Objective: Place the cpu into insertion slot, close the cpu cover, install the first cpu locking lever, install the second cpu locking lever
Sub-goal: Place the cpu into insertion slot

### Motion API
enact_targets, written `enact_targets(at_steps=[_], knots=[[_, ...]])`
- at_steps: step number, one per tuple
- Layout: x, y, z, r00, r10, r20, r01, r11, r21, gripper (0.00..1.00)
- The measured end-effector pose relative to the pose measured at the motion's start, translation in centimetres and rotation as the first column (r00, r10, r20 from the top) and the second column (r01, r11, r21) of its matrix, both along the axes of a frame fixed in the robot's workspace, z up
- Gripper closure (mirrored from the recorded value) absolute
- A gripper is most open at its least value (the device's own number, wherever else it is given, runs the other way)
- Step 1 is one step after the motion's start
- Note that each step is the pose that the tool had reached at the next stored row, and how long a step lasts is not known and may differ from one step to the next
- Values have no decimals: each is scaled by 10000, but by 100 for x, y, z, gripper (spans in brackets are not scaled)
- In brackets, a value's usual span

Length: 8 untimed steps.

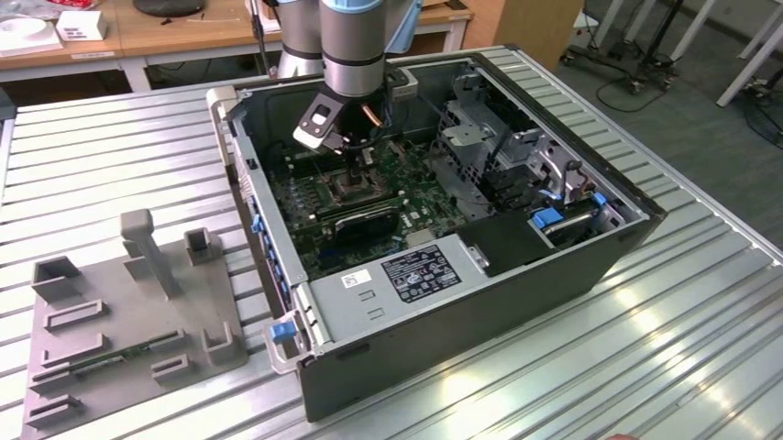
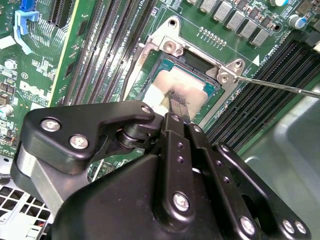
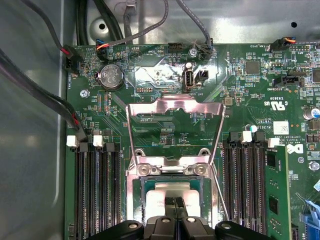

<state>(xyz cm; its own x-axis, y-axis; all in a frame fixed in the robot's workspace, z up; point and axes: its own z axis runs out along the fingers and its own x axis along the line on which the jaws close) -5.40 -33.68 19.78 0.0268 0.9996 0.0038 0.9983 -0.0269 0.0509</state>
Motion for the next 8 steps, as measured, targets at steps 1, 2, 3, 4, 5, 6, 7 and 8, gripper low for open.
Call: enact_targets(at_steps=[1,2,3,4,5,6,7,8], knots=[[0,0,0,10000,0,0,0,10000,0,89],[0,0,0,10000,0,0,0,10000,0,89],[0,0,-1,10000,0,0,0,10000,0,89],[0,0,-1,10000,0,0,0,10000,1,89],[0,0,-1,10000,0,1,0,10000,1,89],[0,0,-1,10000,0,1,0,10000,1,89],[0,0,-1,10000,1,0,-1,10000,0,89],[0,0,-1,10000,0,0,0,10000,0,89]])
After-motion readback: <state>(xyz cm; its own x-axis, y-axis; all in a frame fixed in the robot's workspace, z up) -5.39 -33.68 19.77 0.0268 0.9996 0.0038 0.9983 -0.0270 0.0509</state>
